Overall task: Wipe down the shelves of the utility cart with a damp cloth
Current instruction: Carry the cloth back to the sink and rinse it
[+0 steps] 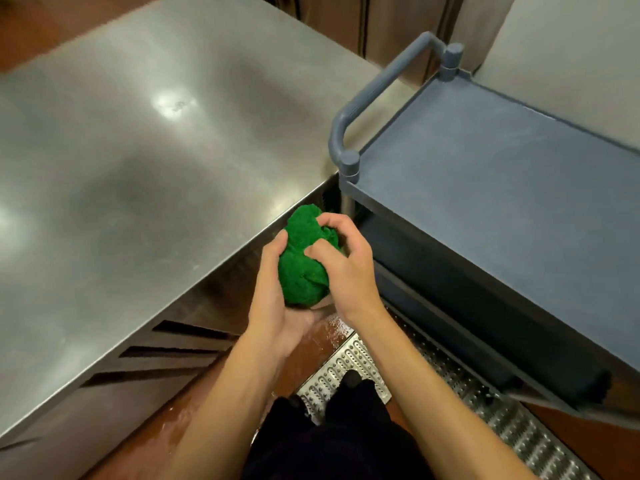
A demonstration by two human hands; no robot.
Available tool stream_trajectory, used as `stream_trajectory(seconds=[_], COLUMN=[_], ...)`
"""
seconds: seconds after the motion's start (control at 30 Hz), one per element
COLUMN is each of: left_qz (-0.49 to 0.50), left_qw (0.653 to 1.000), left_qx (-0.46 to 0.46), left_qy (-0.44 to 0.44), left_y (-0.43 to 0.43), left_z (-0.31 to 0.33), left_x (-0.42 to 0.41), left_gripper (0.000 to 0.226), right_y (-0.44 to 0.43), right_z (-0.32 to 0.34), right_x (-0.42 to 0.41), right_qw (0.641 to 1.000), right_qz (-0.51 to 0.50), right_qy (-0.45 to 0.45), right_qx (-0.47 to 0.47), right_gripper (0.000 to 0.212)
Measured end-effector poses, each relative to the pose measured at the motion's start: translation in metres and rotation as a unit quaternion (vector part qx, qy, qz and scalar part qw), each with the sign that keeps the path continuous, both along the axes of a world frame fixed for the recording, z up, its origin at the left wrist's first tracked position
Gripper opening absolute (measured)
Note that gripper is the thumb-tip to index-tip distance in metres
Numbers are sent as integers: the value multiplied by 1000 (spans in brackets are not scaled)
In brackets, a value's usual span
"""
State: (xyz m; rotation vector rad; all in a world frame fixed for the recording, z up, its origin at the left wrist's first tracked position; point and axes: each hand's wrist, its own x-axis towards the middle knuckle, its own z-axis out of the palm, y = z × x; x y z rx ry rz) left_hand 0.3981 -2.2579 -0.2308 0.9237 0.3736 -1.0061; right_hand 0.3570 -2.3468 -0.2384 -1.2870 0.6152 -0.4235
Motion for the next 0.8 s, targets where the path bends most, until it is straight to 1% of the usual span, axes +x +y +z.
stream_trajectory(seconds=[0.07,0.17,0.3,0.37,0.53,0.7,0.8], left_qz=[21,59,124,159,223,250,265], left_qw=[999,997,989,983,967,958,953], left_qx=[-26,-39,-29,-22,13,50,64], left_qy=[0,-24,-71,-87,-120,-130,-136], left_y=[22,60,121,157,250,348,399], left_z=[4,10,12,12,17,25,28], left_x=[9,19,29,31,31,27,22], left_gripper=[52,46,42,42,41,40,42], right_y=[13,40,95,127,219,313,360], right_z=[9,19,27,33,40,46,45], right_x=[10,26,41,48,60,59,60], right_qw=[999,993,976,965,933,917,908], right_qz=[38,102,167,209,331,381,400], right_qy=[-1,2,12,15,31,5,-8], right_qx=[-16,-56,-137,-156,-135,-115,-123], right_gripper=[31,29,29,33,58,53,50])
